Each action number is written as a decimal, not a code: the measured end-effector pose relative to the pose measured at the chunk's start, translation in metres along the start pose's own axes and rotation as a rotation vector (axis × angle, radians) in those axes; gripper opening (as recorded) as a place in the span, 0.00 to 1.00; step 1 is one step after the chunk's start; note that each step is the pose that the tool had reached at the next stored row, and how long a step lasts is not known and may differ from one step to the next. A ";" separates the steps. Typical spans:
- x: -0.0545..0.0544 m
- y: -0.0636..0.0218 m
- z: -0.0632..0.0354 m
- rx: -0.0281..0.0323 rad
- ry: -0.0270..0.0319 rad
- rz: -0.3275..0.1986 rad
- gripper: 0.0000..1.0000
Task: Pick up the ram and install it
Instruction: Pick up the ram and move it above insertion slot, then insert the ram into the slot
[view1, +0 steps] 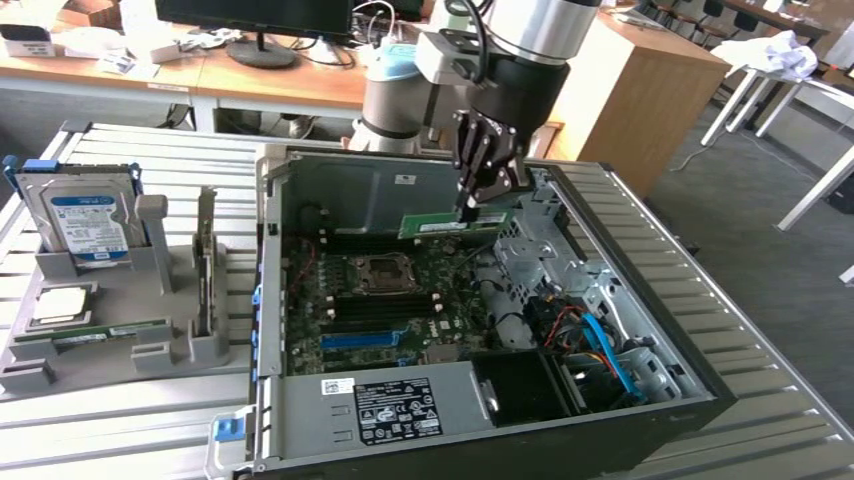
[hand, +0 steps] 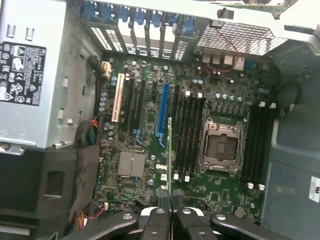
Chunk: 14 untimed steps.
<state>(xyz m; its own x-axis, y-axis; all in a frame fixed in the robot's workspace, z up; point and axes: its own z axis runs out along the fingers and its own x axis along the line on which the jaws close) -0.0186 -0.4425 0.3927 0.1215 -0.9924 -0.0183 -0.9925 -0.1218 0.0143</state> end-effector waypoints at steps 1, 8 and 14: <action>-0.003 -0.0014 0.0000 -0.0001 0.0001 0.000 0.12; -0.003 -0.0022 0.0000 -0.0001 0.0000 0.000 0.12; -0.003 -0.0022 0.0000 0.0000 0.0000 0.000 0.12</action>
<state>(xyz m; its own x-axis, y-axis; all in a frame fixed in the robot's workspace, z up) -0.0168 -0.4393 0.3927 0.1217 -0.9924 -0.0183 -0.9924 -0.1220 0.0143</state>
